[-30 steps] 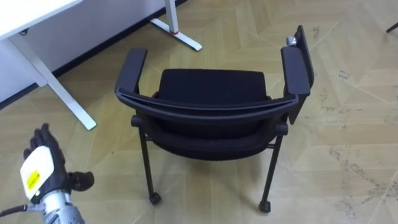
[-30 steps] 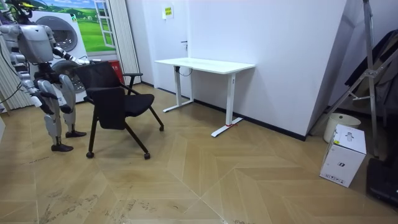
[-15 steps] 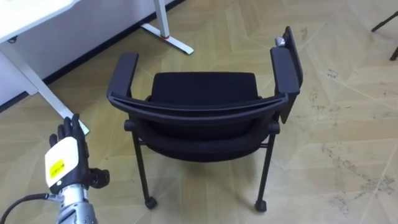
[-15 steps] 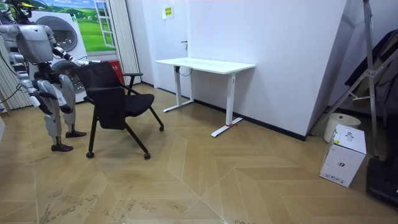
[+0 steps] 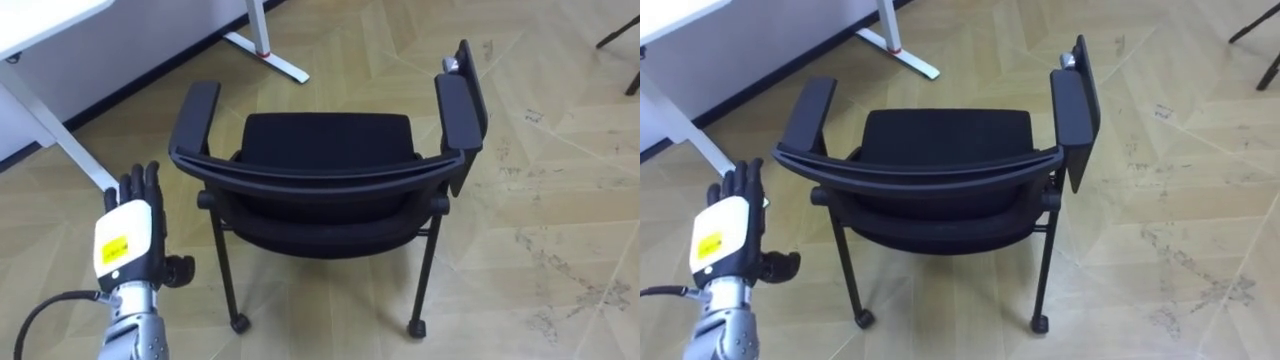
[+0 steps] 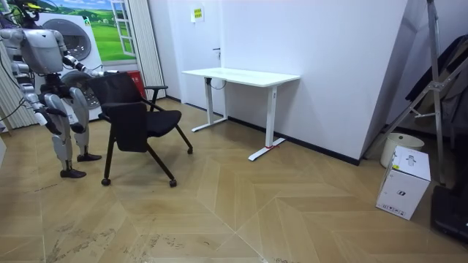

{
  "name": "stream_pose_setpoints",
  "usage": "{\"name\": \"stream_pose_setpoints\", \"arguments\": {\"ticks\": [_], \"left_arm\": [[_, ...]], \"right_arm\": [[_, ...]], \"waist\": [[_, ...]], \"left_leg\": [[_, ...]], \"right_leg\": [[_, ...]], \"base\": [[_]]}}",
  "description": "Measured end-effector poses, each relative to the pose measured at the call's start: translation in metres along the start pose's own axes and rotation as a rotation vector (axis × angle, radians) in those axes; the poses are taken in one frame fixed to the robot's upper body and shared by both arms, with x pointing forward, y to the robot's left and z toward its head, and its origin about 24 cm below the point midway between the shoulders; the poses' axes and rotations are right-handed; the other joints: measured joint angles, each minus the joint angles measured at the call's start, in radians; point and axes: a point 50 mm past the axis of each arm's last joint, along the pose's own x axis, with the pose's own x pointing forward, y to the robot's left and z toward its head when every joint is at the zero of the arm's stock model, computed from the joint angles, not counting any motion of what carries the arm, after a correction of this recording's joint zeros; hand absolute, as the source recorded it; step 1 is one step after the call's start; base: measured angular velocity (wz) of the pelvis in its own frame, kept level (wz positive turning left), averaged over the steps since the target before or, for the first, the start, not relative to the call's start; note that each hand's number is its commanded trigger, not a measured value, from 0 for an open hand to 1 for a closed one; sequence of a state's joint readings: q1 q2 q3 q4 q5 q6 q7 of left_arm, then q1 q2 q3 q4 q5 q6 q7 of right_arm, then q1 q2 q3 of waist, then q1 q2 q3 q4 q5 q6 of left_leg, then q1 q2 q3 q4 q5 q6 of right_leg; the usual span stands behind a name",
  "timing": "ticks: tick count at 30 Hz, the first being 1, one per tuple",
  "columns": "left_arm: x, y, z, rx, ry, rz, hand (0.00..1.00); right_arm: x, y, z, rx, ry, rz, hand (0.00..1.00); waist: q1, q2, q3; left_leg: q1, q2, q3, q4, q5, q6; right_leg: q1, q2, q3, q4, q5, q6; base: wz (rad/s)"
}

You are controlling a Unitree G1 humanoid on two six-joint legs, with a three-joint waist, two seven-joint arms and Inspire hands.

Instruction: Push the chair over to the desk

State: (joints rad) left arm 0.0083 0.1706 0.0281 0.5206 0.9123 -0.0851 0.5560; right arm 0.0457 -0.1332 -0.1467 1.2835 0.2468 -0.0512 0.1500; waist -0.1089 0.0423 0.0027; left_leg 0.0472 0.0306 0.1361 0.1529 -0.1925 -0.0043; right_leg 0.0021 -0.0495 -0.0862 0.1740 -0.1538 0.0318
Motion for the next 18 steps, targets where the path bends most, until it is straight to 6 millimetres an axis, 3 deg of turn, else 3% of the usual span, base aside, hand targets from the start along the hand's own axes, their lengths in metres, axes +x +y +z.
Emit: {"name": "stream_pose_setpoints", "arguments": {"ticks": [18], "left_arm": [[0.015, 0.023, 0.032, -0.021, -0.142, 0.092, 0.00]], "right_arm": [[0.001, 0.002, 0.001, -0.023, 0.003, 0.003, 0.00]], "waist": [[-0.012, 0.002, 0.0020]], "left_leg": [[-0.002, 0.000, 0.000, 0.000, 0.000, 0.000]], "right_leg": [[0.002, 0.001, 0.000, -0.004, 0.001, 0.000]], "base": [[0.00]]}}
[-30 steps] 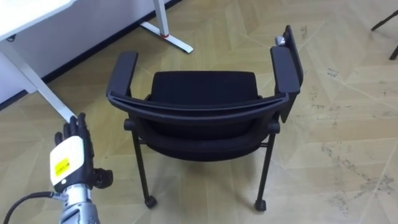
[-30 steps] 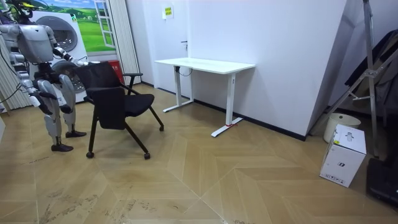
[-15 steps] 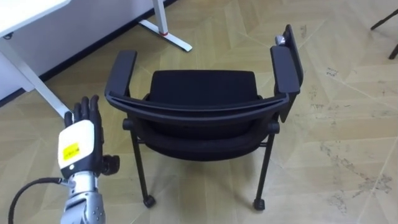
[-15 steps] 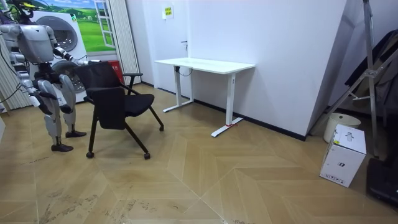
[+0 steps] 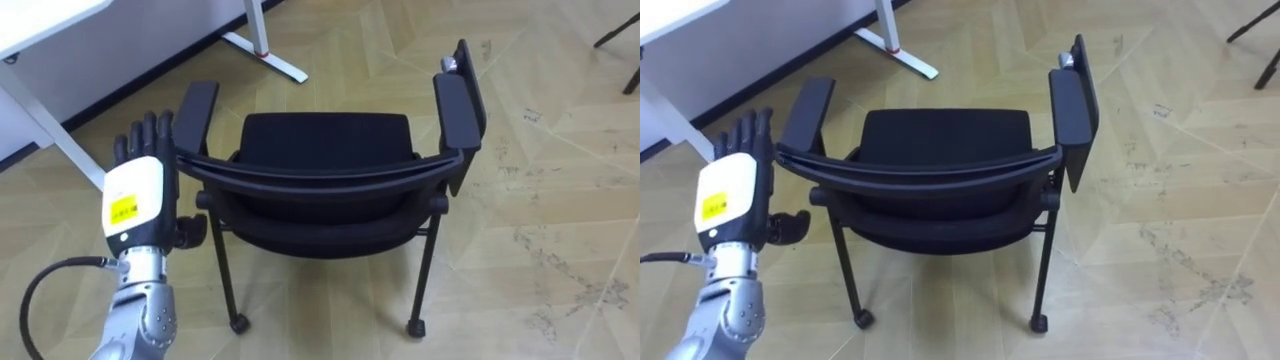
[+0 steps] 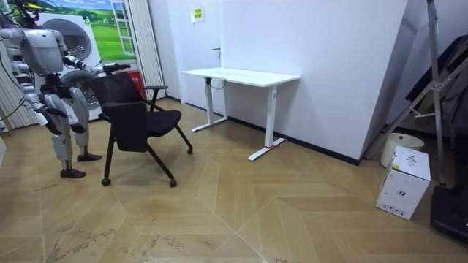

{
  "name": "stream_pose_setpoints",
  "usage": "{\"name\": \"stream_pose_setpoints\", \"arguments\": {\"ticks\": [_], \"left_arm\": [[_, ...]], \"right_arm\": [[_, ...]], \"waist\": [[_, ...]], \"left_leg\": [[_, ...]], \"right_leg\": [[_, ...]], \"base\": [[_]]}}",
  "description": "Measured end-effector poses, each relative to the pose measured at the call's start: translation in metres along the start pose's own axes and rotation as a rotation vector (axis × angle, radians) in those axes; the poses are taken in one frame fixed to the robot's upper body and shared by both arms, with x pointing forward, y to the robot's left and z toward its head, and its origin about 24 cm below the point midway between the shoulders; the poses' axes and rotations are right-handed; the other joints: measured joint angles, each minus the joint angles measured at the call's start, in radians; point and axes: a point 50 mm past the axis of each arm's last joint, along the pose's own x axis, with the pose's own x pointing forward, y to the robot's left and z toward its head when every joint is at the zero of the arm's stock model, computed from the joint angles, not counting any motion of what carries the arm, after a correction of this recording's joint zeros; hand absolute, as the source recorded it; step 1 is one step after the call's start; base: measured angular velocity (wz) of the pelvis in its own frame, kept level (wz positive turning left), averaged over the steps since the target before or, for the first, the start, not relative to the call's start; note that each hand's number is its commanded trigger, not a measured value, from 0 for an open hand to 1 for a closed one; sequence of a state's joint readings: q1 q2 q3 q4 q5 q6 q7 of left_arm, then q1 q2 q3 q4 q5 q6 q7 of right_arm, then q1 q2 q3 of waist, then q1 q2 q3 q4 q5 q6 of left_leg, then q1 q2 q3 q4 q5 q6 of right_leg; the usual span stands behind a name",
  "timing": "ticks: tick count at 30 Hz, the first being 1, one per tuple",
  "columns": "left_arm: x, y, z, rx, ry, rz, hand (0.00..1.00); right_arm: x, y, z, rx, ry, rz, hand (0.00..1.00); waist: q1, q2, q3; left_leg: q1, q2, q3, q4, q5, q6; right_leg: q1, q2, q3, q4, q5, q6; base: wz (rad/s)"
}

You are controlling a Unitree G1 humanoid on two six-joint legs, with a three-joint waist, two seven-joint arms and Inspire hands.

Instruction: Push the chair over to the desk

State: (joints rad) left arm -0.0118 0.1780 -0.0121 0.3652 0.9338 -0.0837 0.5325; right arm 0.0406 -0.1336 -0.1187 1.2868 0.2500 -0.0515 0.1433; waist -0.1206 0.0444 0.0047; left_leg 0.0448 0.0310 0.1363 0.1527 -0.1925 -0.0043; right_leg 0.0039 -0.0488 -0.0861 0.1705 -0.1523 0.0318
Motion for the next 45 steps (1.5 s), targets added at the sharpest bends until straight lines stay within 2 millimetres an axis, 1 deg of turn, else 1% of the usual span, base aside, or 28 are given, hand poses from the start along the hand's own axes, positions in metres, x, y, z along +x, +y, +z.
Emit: {"name": "stream_pose_setpoints", "arguments": {"ticks": [4, 6, 10, 14, 22, 27, 30, 40, 43, 45], "left_arm": [[0.000, -0.001, 0.001, 0.002, -0.004, -0.004, 0.00], [0.003, -0.001, 0.006, 0.003, -0.021, -0.003, 0.00], [0.006, -0.001, 0.015, 0.004, -0.058, 0.001, 0.00], [0.003, -0.007, 0.028, 0.014, -0.111, -0.045, 0.00], [0.001, -0.012, 0.036, 0.044, -0.154, -0.103, 0.00], [-0.001, -0.014, 0.047, 0.092, -0.229, -0.123, 0.00], [-0.004, -0.018, 0.053, 0.113, -0.263, -0.156, 0.00], [-0.005, -0.020, 0.054, 0.165, -0.281, -0.176, 0.00], [-0.005, -0.021, 0.049, 0.184, -0.284, -0.179, 0.00], [-0.006, -0.025, 0.045, 0.200, -0.286, -0.188, 0.00]], "right_arm": [[0.001, 0.003, 0.003, 0.000, -0.007, 0.008, 0.00], [0.001, 0.003, 0.004, 0.002, -0.009, 0.008, 0.00], [0.001, 0.004, 0.006, -0.003, -0.009, 0.010, 0.00], [0.002, 0.005, 0.006, -0.013, -0.006, 0.012, 0.00], [0.002, 0.006, 0.006, -0.031, -0.003, 0.024, 0.00], [0.003, 0.008, 0.007, -0.023, 0.008, 0.035, 0.00], [0.003, 0.008, 0.007, -0.015, 0.008, 0.042, 0.00], [0.003, 0.008, 0.007, -0.015, 0.008, 0.043, 0.00], [0.003, 0.008, 0.008, -0.021, 0.008, 0.044, 0.00], [0.003, 0.008, 0.007, -0.025, 0.009, 0.044, 0.00]], "waist": [[-0.015, 0.004, 0.0024], [-0.017, 0.006, 0.0035], [-0.018, 0.008, 0.0031], [-0.018, 0.008, 0.0030], [-0.022, 0.009, 0.0026], [-0.040, 0.009, 0.0024], [-0.042, 0.009, 0.0023], [-0.046, 0.007, 0.0031], [-0.048, 0.007, 0.0036], [-0.048, 0.006, 0.0042]], "left_leg": [[-0.002, 0.000, 0.002, -0.001, 0.000, 0.000], [-0.007, 0.000, 0.003, -0.001, 0.000, 0.000], [-0.019, 0.000, 0.008, 0.000, 0.000, 0.000], [-0.017, 0.000, 0.013, 0.000, 0.000, 0.000], [-0.014, 0.001, 0.024, 0.000, 0.000, 0.000], [-0.014, 0.001, 0.024, 0.000, 0.000, 0.000], [-0.015, 0.002, 0.022, 0.000, 0.000, 0.000], [-0.014, 0.002, 0.023, 0.001, 0.000, 0.000], [-0.009, 0.003, 0.028, 0.000, 0.000, 0.000], [0.003, 0.003, 0.033, -0.003, 0.000, 0.000]], "right_leg": [[-0.001, 0.000, 0.000, -0.001, 0.000, 0.000], [-0.008, 0.001, 0.000, -0.001, 0.000, 0.000], [-0.022, 0.001, 0.004, 0.000, 0.004, -0.001], [-0.023, 0.001, 0.009, -0.002, 0.004, -0.001], [-0.027, 0.003, 0.028, -0.001, 0.007, 0.000], [-0.027, 0.003, 0.034, -0.001, 0.010, 0.001], [-0.030, 0.005, 0.039, 0.000, 0.012, 0.001], [-0.031, 0.006, 0.043, 0.000, 0.012, 0.001], [-0.029, 0.007, 0.043, 0.000, 0.013, 0.000], [-0.018, 0.008, 0.045, -0.001, 0.013, 0.000]], "base": [[0.01], [0.00], [-0.05], [-0.05], [-0.06], [-0.01], [-0.05], [0.00], [-0.02], [-0.06]]}}
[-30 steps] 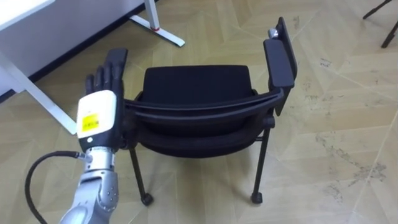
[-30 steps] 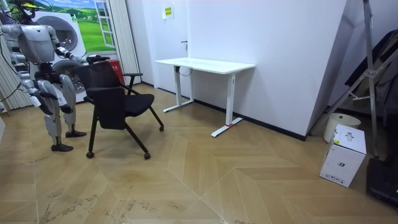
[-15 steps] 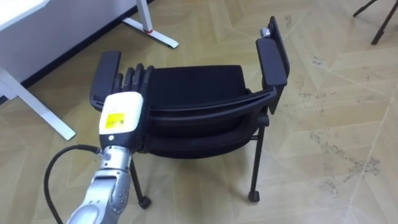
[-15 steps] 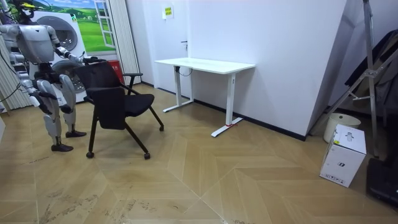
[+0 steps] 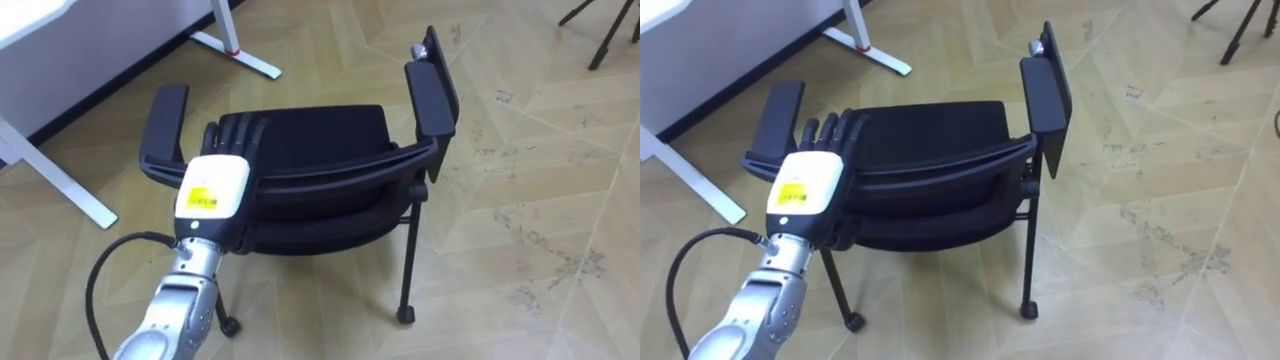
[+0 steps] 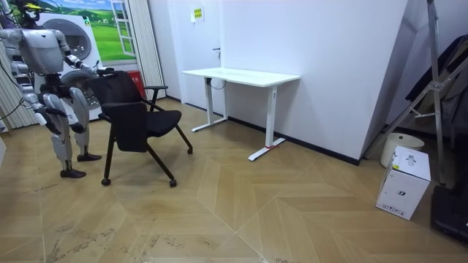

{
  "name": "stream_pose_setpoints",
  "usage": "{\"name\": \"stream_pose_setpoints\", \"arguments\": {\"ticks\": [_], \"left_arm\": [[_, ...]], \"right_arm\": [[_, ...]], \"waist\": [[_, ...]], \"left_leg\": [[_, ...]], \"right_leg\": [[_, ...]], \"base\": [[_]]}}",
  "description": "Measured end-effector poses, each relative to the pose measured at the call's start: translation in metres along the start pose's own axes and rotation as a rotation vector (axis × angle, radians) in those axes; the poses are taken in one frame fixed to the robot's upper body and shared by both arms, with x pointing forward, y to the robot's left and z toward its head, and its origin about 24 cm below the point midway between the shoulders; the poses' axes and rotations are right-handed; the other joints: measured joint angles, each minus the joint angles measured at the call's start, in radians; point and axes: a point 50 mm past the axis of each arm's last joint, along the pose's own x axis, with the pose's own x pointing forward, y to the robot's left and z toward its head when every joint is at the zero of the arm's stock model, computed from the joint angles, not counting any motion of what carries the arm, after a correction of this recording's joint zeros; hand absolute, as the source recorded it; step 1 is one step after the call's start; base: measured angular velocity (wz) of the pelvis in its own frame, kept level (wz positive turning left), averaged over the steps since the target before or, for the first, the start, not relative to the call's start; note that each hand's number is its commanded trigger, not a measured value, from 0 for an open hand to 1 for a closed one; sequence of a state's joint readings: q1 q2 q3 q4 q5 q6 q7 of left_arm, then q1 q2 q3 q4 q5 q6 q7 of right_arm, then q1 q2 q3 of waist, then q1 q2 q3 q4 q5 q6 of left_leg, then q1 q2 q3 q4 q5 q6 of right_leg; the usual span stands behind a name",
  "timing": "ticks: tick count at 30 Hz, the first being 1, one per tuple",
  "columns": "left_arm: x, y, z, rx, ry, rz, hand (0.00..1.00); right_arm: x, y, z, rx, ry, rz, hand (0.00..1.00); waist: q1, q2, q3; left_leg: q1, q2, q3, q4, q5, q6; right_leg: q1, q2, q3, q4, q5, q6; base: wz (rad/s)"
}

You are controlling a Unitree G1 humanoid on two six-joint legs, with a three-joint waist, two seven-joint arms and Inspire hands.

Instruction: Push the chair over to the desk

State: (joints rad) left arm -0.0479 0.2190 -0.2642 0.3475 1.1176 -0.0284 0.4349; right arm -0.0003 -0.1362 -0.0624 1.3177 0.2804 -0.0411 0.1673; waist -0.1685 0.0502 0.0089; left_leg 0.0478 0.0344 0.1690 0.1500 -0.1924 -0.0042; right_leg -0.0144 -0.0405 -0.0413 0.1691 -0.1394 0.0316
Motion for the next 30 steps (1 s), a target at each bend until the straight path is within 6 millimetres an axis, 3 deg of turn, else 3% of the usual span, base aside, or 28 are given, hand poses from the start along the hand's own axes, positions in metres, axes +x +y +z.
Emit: {"name": "stream_pose_setpoints", "arguments": {"ticks": [11, 12, 13, 21, 30], "left_arm": [[-0.001, -0.016, -0.017, 0.041, 0.048, -0.012, 0.02], [-0.002, -0.017, -0.019, 0.042, 0.056, -0.010, 0.58], [-0.003, -0.017, -0.020, 0.042, 0.060, -0.011, 1.00], [-0.002, -0.019, -0.029, 0.053, 0.097, -0.014, 1.00], [0.001, -0.021, -0.033, 0.058, 0.116, -0.027, 1.00]], "right_arm": [[-0.002, -0.005, 0.006, -0.047, -0.026, -0.005, 0.00], [-0.002, -0.007, 0.005, -0.036, -0.024, -0.004, 0.00], [-0.002, -0.008, 0.004, -0.031, -0.023, -0.002, 0.00], [-0.004, -0.009, -0.001, -0.022, -0.012, 0.007, 0.00], [-0.003, -0.009, -0.001, -0.021, 0.003, 0.012, 0.00]], "waist": [[0.004, 0.010, -0.0073], [0.005, 0.010, -0.0073], [0.005, 0.010, -0.0074], [0.003, -0.005, -0.0153], [0.004, -0.010, -0.0148]], "left_leg": [[0.022, 0.007, 0.038, -0.005, 0.000, 0.000], [0.027, 0.008, 0.044, -0.007, 0.000, 0.000], [0.030, 0.008, 0.047, -0.008, 0.000, 0.000], [0.052, 0.008, 0.063, -0.018, 0.000, 0.000], [0.069, 0.010, 0.072, -0.025, -0.001, -0.002]], "right_leg": [[-0.012, 0.012, 0.044, 0.003, 0.005, -0.001], [-0.011, 0.014, 0.052, 0.004, 0.006, -0.001], [-0.010, 0.015, 0.056, 0.004, 0.006, -0.001], [0.002, 0.018, 0.071, 0.001, 0.017, 0.000], [0.014, 0.023, 0.083, -0.001, 0.017, 0.000]], "base": [[-0.12], [-0.19], [-0.17], [-0.08], [-0.04]]}}
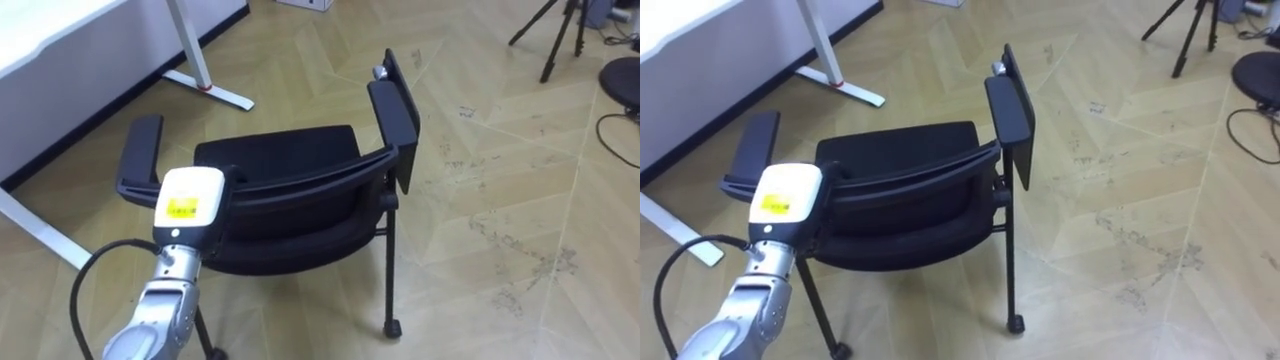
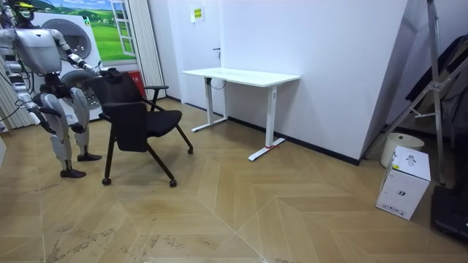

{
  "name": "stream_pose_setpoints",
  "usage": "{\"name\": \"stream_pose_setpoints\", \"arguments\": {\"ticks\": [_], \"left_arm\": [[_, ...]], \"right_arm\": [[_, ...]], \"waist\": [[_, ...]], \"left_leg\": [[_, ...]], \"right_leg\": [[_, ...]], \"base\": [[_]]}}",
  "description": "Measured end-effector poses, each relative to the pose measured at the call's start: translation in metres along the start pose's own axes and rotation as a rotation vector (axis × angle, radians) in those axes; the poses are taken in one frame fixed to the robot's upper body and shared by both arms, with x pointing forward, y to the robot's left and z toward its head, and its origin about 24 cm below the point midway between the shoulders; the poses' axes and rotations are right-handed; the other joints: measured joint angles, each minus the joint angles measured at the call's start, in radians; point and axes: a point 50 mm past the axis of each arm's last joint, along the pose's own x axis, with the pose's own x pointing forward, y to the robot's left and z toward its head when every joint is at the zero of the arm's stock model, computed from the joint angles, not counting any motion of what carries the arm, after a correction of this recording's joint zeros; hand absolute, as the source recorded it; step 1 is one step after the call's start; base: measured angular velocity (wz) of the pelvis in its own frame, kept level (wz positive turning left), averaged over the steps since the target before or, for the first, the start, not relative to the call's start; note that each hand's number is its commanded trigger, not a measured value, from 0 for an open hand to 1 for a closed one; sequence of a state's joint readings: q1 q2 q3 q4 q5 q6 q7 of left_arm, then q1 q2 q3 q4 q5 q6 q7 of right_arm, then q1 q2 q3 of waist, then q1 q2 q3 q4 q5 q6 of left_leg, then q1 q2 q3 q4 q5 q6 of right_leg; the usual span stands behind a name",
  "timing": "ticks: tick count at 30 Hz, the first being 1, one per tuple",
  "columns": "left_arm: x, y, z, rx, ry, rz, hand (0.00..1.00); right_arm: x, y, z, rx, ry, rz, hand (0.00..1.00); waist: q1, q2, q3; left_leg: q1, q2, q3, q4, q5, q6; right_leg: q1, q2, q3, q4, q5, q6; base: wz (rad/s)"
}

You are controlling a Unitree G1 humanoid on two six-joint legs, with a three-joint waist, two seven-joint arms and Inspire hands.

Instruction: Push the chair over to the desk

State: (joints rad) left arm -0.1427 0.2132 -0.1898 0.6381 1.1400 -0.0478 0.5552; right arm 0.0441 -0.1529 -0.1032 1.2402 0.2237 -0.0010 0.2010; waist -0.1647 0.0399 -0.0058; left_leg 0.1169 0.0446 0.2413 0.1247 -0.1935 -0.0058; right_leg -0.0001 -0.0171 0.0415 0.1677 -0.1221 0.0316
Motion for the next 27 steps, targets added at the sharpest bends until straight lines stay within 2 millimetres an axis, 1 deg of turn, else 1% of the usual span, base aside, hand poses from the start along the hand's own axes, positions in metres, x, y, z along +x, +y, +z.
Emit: {"name": "stream_pose_setpoints", "arguments": {"ticks": [4, 7, 9, 10, 11, 12, 16, 17, 19, 21, 22, 24, 25, 27], "left_arm": [[0.005, 0.006, -0.003, -0.011, 0.020, 0.026, 1.00], [0.003, 0.006, -0.003, -0.014, 0.017, 0.043, 1.00], [0.003, 0.006, -0.003, -0.013, 0.018, 0.053, 1.00], [0.002, 0.006, -0.004, -0.013, 0.018, 0.054, 1.00], [0.002, 0.006, -0.004, -0.012, 0.020, 0.052, 1.00], [0.002, 0.006, -0.005, -0.013, 0.023, 0.053, 1.00], [0.001, 0.006, -0.009, -0.017, 0.036, 0.060, 1.00], [0.001, 0.006, -0.009, -0.016, 0.039, 0.059, 1.00], [0.002, 0.006, -0.010, -0.013, 0.039, 0.060, 1.00], [0.004, 0.009, -0.011, -0.011, 0.041, 0.071, 1.00], [0.004, 0.010, -0.012, -0.010, 0.041, 0.071, 1.00], [0.004, 0.011, -0.012, -0.007, 0.036, 0.076, 1.00], [0.004, 0.011, -0.012, -0.008, 0.035, 0.077, 1.00], [0.005, 0.012, -0.012, -0.010, 0.036, 0.080, 1.00]], "right_arm": [[0.000, 0.000, 0.000, 0.001, 0.002, -0.001, 0.00], [0.000, 0.000, 0.001, -0.003, -0.001, -0.006, 0.00], [0.000, -0.001, 0.002, -0.013, -0.002, -0.026, 0.00], [0.000, -0.002, 0.003, -0.020, -0.003, -0.036, 0.00], [0.000, -0.003, 0.004, -0.036, -0.005, -0.059, 0.00], [0.000, -0.005, 0.006, -0.049, -0.008, -0.086, 0.00], [0.001, -0.010, 0.016, -0.139, -0.022, -0.178, 0.00], [0.000, -0.014, 0.020, -0.156, -0.033, -0.218, 0.00], [-0.001, -0.019, 0.028, -0.187, -0.063, -0.277, 0.00], [-0.003, -0.024, 0.046, -0.264, -0.123, -0.354, 0.00], [-0.004, -0.025, 0.051, -0.281, -0.139, -0.377, 0.00], [-0.009, -0.028, 0.077, -0.360, -0.236, -0.465, 0.00], [-0.010, -0.028, 0.084, -0.375, -0.264, -0.486, 0.00], [-0.018, -0.025, 0.110, -0.473, -0.384, -0.564, 0.00]], "waist": [[-0.001, -0.007, -0.0008], [0.000, -0.007, -0.0008], [-0.004, -0.004, -0.0027], [-0.005, -0.005, -0.0019], [-0.007, -0.007, -0.0006], [-0.011, -0.002, -0.0036], [-0.025, -0.009, 0.0013], [-0.027, -0.008, 0.0006], [-0.028, -0.011, 0.0022], [-0.028, -0.009, 0.0013], [-0.028, -0.009, 0.0013], [-0.026, -0.010, 0.0022], [-0.025, -0.011, 0.0023], [-0.019, -0.018, 0.0064]], "left_leg": [[-0.002, 0.001, -0.002, 0.000, 0.000, 0.000], [-0.003, 0.001, 0.001, 0.001, 0.000, 0.000], [-0.003, 0.001, 0.001, 0.001, 0.000, 0.000], [-0.003, 0.001, -0.001, 0.001, 0.000, 0.000], [-0.003, 0.001, -0.002, 0.001, 0.000, 0.000], [-0.002, 0.001, -0.002, 0.001, 0.000, 0.000], [-0.003, 0.001, -0.007, 0.001, 0.000, 0.000], [-0.002, 0.001, -0.007, 0.001, 0.000, 0.000], [-0.004, 0.001, -0.006, 0.001, 0.000, 0.000], [-0.012, 0.000, -0.005, 0.001, 0.000, 0.000], [-0.016, 0.000, -0.005, 0.001, 0.000, 0.000], [-0.021, 0.000, -0.001, 0.004, 0.000, 0.000], [-0.021, 0.000, -0.001, 0.004, 0.000, 0.000], [-0.019, 0.001, 0.001, 0.008, 0.000, 0.000]], "right_leg": [[-0.003, 0.002, 0.009, 0.000, 0.001, -0.002], [-0.005, 0.002, 0.012, 0.001, 0.001, -0.002], [-0.005, 0.002, 0.011, 0.001, 0.001, -0.002], [-0.005, 0.002, 0.011, 0.002, 0.001, -0.002], [-0.004, 0.002, 0.011, 0.002, 0.001, -0.002], [-0.004, 0.002, 0.010, 0.002, 0.001, -0.002], [-0.005, 0.002, 0.010, 0.008, 0.001, -0.002], [-0.005, 0.002, 0.011, 0.012, 0.001, -0.002], [-0.010, 0.002, 0.011, 0.018, 0.000, -0.001], [-0.022, 0.002, 0.012, 0.020, 0.000, -0.001], [-0.023, 0.002, 0.012, 0.020, 0.000, -0.001], [-0.031, 0.002, 0.012, 0.028, 0.000, -0.002], [-0.035, 0.002, 0.012, 0.034, 0.000, -0.002], [-0.038, 0.003, 0.012, 0.038, -0.001, -0.002]], "base": [[-0.09], [-0.03], [0.00], [0.00], [0.00], [0.00], [0.01], [-0.04], [0.00], [0.00], [0.00], [0.00], [-0.03], [-0.04]]}}
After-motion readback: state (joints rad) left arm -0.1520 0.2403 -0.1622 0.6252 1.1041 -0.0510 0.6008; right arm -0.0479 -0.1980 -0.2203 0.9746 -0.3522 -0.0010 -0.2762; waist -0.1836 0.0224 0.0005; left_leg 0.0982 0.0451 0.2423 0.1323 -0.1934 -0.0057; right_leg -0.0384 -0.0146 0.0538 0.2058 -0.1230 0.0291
